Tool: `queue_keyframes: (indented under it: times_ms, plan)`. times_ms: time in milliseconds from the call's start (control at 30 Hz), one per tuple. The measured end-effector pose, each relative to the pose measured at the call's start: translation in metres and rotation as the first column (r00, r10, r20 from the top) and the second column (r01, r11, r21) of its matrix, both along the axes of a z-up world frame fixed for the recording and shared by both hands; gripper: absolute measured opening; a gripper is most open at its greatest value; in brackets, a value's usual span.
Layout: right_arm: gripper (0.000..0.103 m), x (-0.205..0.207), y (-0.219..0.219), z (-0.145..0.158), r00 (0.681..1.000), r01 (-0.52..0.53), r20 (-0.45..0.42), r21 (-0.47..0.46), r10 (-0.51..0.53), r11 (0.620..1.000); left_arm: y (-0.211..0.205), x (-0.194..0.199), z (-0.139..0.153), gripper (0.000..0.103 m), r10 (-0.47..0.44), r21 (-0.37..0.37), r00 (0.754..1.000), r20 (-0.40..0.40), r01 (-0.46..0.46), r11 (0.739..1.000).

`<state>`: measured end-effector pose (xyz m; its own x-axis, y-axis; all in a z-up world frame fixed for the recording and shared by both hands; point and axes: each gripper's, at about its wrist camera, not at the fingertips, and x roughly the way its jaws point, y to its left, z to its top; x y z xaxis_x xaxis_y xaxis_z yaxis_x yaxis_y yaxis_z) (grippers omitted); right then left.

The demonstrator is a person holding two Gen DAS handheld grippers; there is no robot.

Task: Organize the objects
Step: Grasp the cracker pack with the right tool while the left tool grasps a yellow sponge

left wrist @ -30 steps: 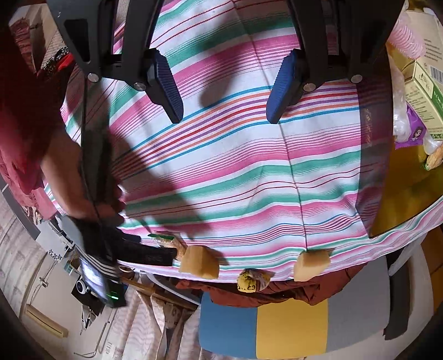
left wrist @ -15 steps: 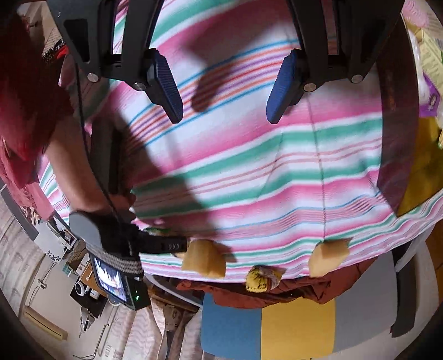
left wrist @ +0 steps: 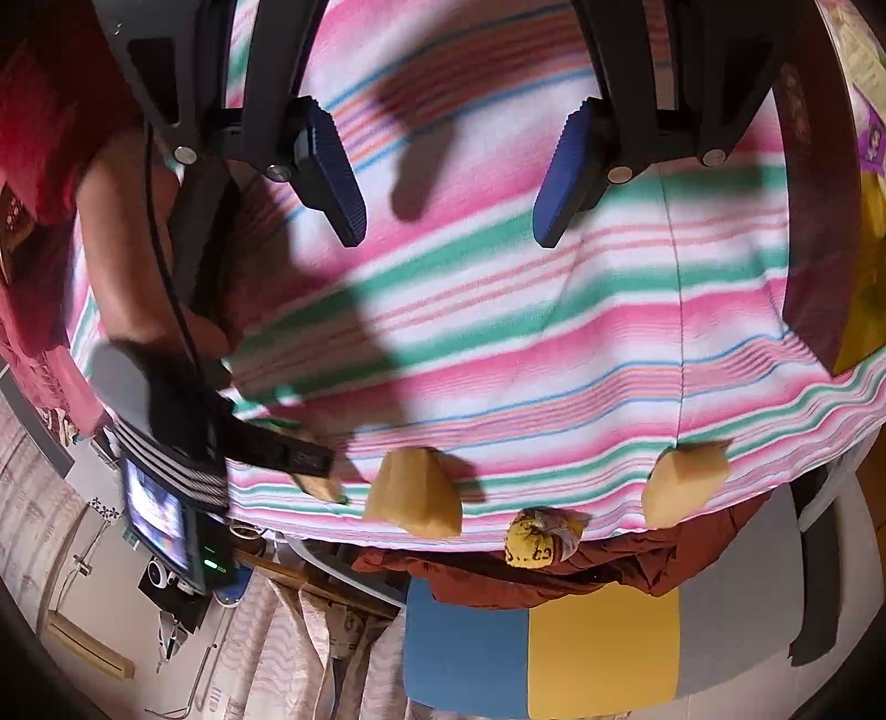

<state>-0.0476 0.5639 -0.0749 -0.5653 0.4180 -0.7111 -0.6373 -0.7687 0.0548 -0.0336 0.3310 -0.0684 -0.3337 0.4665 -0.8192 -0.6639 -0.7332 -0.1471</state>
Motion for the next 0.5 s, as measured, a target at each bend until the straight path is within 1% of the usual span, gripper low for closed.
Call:
queue_keyframes:
  times_ms: [100,200,267,333,433,500]
  plan:
    - [0.049,0.009,0.003,0.003,0.999,0.052,0.000,0.001,-0.052,0.999,0.009,-0.012,0.002,0.064,0.012,0.001,1.000,-0.001,-0.012,1.000]
    - [0.049,0.015,0.013,0.001,0.998,0.056,0.025,-0.043,-0.055,0.998,0.021,-0.025,0.007,0.065,0.023,0.003,1.000,-0.015,-0.023,1.000]
    - [0.049,0.022,0.024,-0.002,0.996,0.083,0.041,-0.064,-0.080,0.995,0.034,-0.034,0.012,0.069,0.027,0.014,0.999,-0.027,-0.027,1.000]
    - [0.049,0.029,0.033,-0.003,0.993,0.111,0.044,-0.060,-0.108,0.992,0.047,-0.039,0.015,0.072,0.034,0.025,0.998,-0.043,-0.033,0.999]
    - [0.049,0.034,0.033,-0.004,0.993,0.113,0.022,-0.058,-0.112,0.992,0.074,-0.054,0.020,0.080,0.041,0.038,0.998,-0.055,-0.039,0.999]
    - [0.049,0.033,0.030,-0.005,0.994,0.111,0.021,-0.049,-0.111,0.993,0.091,-0.063,0.022,0.081,0.048,0.047,0.997,-0.066,-0.045,0.998]
